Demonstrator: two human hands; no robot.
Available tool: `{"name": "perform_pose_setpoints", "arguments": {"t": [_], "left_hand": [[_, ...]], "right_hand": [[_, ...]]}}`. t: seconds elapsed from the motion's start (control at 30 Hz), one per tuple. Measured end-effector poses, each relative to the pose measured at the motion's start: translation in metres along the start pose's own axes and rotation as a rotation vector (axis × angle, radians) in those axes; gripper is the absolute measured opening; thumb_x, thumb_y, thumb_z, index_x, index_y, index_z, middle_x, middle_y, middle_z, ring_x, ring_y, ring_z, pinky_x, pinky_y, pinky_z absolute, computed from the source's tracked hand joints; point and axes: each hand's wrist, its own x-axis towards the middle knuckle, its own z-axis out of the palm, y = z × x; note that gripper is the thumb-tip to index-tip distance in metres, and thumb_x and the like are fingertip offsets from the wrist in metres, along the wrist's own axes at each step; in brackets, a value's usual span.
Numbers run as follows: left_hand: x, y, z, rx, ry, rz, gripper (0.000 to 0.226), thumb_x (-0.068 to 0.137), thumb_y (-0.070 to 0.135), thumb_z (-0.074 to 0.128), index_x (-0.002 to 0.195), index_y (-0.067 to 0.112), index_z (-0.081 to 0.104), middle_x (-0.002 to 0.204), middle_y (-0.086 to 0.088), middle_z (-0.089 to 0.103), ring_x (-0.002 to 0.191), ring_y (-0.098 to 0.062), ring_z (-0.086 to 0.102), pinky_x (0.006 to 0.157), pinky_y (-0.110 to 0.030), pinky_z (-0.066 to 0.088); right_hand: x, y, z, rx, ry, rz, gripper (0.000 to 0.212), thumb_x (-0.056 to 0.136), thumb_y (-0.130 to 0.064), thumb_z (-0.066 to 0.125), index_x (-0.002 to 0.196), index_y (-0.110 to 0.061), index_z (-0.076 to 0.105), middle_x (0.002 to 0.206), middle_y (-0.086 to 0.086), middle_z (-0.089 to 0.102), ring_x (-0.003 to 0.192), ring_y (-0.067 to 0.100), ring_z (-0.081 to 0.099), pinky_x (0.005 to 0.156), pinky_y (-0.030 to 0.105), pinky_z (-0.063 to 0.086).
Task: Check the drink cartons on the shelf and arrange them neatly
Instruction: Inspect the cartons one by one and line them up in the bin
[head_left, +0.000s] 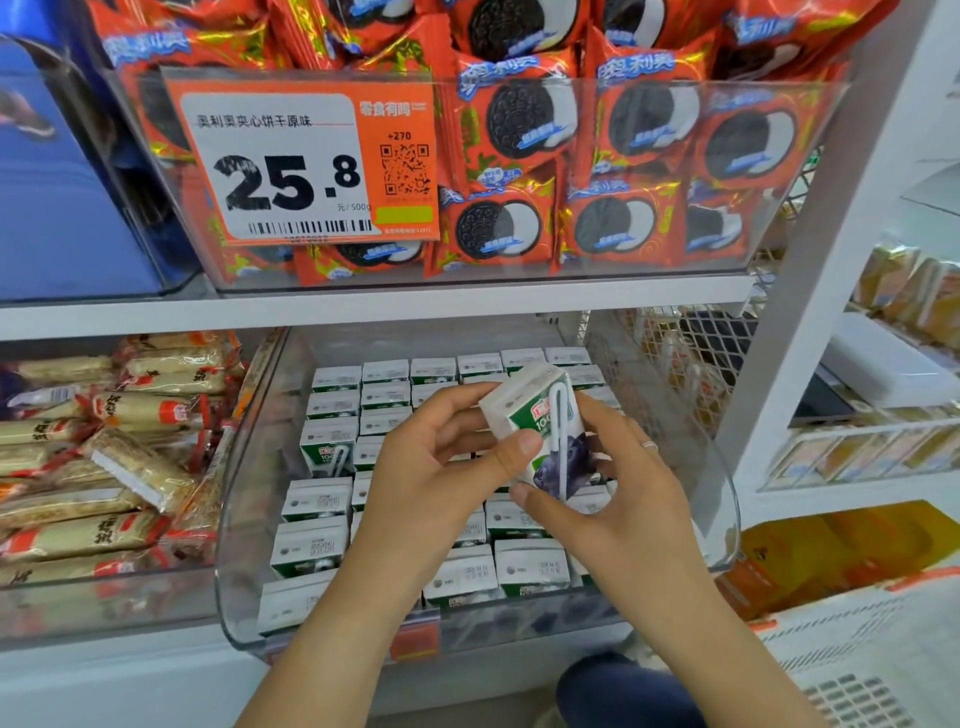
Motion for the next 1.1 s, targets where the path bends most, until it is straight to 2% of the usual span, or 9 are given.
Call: {"name": "perform_pose_setpoints", "arguments": {"t": [0.1,0.23,0.43,0.67,0.77,0.83,0.9,0.97,1.1], "left_hand": [[0.000,0.002,-0.002,-0.022,-0.059,-0.007,0.031,0.065,0.039,0.073,0.096,0.039,0.073,0.098,0.010,0.074,0.092,-0.005,0.069,0.073,-0.013,0.051],[-0.001,0.002,-0.002,-0.016,-0.108,-0.036,0.027,0.072,0.043,0.073,0.098,0.043,0.073,0.105,0.013,0.073,0.101,-0.002,0.066,0.079,-0.009,0.048],[-0.002,0.003,0.000,-0.078,-0.116,-0.063,0.028,0.068,0.049,0.072,0.096,0.045,0.073,0.101,0.013,0.074,0.097,-0.001,0.067,0.076,-0.008,0.048],[-0.001,0.000,0.004,-0.092,-0.018,-0.134,0.038,0.067,0.046,0.068,0.098,0.025,0.073,0.090,0.008,0.076,0.084,-0.001,0.070,0.066,-0.007,0.048],[0.000,-0.001,0.005,-0.068,-0.010,-0.153,0.043,0.066,0.050,0.067,0.100,0.023,0.072,0.090,0.007,0.076,0.084,-0.002,0.070,0.065,-0.008,0.049],[0.000,-0.002,0.004,-0.046,-0.027,-0.173,0.043,0.067,0.053,0.065,0.100,0.026,0.073,0.095,0.008,0.075,0.089,-0.004,0.069,0.070,-0.011,0.051],[0.001,-0.003,0.002,-0.029,-0.070,-0.192,0.042,0.072,0.057,0.065,0.103,0.030,0.072,0.100,0.009,0.074,0.095,-0.006,0.069,0.079,-0.017,0.054],[0.001,-0.006,-0.002,0.002,-0.126,-0.200,0.050,0.072,0.065,0.068,0.115,0.040,0.065,0.114,0.016,0.069,0.106,-0.002,0.064,0.094,-0.027,0.051],[0.000,-0.009,-0.004,0.189,-0.318,-0.141,0.077,0.062,0.056,0.077,0.129,0.061,0.040,0.131,0.040,0.047,0.124,0.017,0.040,0.098,-0.012,0.042]], "right_hand": [[0.003,-0.004,-0.005,0.230,-0.061,0.078,0.059,0.070,-0.017,0.081,0.114,-0.046,0.054,0.101,-0.023,0.066,0.092,-0.001,0.062,0.075,0.008,0.047],[0.005,-0.009,-0.011,0.440,-0.179,0.150,0.056,0.073,-0.006,0.078,0.116,-0.038,0.061,0.097,-0.008,0.072,0.087,0.007,0.067,0.073,0.018,0.053],[0.005,-0.011,-0.010,0.534,-0.281,0.183,0.051,0.071,-0.026,0.071,0.119,-0.041,0.062,0.105,-0.008,0.071,0.097,0.006,0.066,0.079,0.018,0.052],[0.002,-0.013,-0.009,0.557,-0.310,0.197,0.038,0.076,-0.031,0.066,0.112,-0.043,0.066,0.106,-0.012,0.071,0.100,0.000,0.064,0.074,0.009,0.048],[0.003,-0.015,-0.008,0.551,-0.313,0.213,0.033,0.076,-0.034,0.065,0.103,-0.053,0.067,0.102,-0.017,0.071,0.097,-0.003,0.063,0.070,0.009,0.049],[0.004,-0.014,-0.008,0.568,-0.304,0.256,0.030,0.074,-0.036,0.067,0.099,-0.053,0.068,0.099,-0.014,0.072,0.095,0.002,0.065,0.071,0.015,0.052],[0.005,-0.011,-0.009,0.640,-0.292,0.352,0.031,0.072,-0.040,0.075,0.102,-0.042,0.071,0.102,-0.005,0.073,0.098,0.019,0.066,0.076,0.024,0.055],[0.006,-0.008,-0.012,0.720,-0.266,0.485,0.043,0.069,-0.048,0.078,0.107,-0.031,0.072,0.110,0.002,0.071,0.101,0.032,0.064,0.078,0.029,0.057],[0.008,-0.005,-0.019,0.807,-0.285,0.634,0.061,0.067,-0.054,0.070,0.122,-0.028,0.063,0.123,0.010,0.065,0.108,0.023,0.065,0.079,0.033,0.057]]}}
